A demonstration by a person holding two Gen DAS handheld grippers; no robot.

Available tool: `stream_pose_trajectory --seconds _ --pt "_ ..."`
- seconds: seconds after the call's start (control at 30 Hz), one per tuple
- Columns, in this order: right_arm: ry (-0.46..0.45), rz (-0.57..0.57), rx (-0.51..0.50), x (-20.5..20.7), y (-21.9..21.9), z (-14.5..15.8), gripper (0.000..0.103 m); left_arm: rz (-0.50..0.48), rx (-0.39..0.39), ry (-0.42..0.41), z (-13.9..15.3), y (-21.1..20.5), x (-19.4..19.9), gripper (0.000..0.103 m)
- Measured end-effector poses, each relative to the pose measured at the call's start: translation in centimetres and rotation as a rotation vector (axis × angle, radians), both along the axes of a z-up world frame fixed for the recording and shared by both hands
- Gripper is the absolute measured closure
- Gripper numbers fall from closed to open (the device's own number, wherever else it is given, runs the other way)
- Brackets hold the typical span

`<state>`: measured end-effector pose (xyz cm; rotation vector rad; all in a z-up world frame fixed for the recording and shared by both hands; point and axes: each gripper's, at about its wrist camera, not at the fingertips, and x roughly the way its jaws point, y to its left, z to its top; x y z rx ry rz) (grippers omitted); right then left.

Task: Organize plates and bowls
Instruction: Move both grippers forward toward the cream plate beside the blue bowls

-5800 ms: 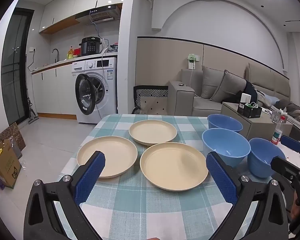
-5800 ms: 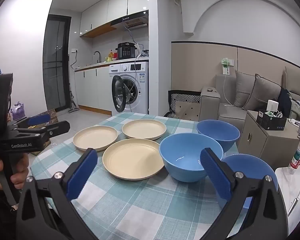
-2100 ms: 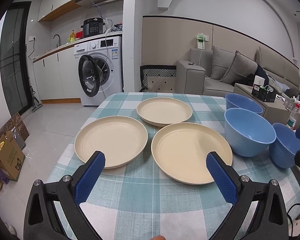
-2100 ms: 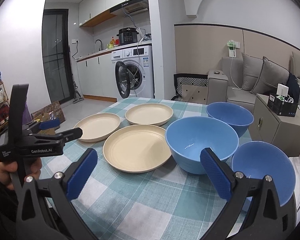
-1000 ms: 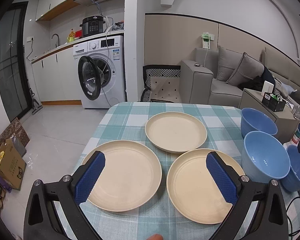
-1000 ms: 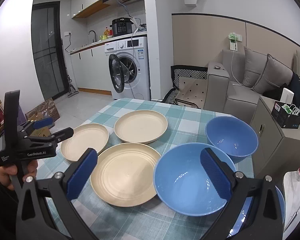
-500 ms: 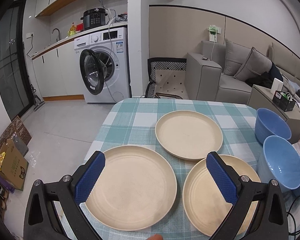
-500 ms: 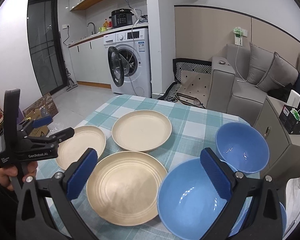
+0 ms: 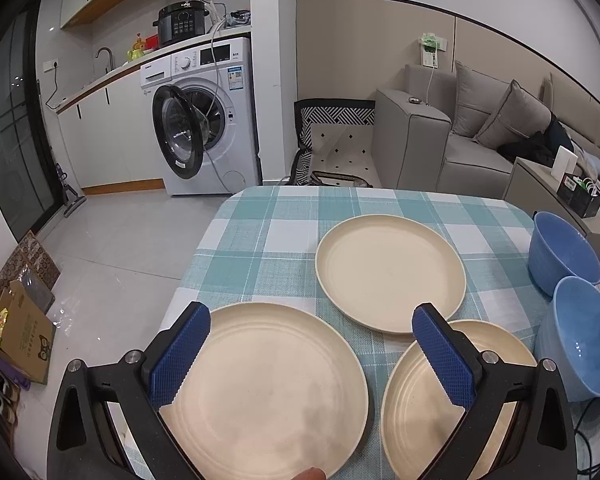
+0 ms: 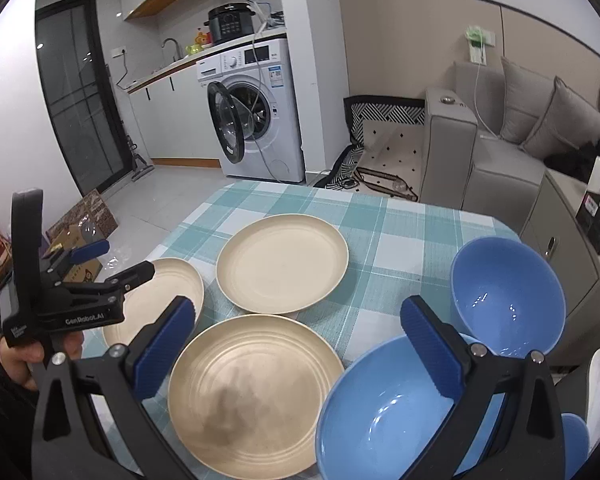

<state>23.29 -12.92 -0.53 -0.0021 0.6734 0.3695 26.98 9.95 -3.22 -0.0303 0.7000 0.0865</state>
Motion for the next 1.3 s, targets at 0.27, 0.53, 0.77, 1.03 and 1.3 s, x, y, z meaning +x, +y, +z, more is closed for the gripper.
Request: stream_pose_trajectory --seconds 0.27,0.53,0.77,1.03,1.3 --pt "0.074 -0.056 0.031 2.9 -0.1 -0.9 0.0 -0.009 -0.008 0.031 -0.7 0.1 2.1 0.0" --pt "0.119 -0.078 0.033 5.2 1.0 -1.1 0.0 -0.015 0.001 0.052 -1.3 0.3 4.1 0.0" --pt "0.157 -0.106 0.019 7.1 2.2 -1.7 0.0 -0.012 0.001 0.083 -2.3 0.8 5.5 0.0" --pt "0.238 -0.123 0.068 9.6 2.5 -3.3 0.0 -0.005 -0.003 0.115 -3.4 1.5 7.0 0.0" --pt "0.298 -0.151 0.101 11.7 2.3 -4.7 0.0 -0.011 -0.005 0.152 -4.6 1.2 8.7 0.0"
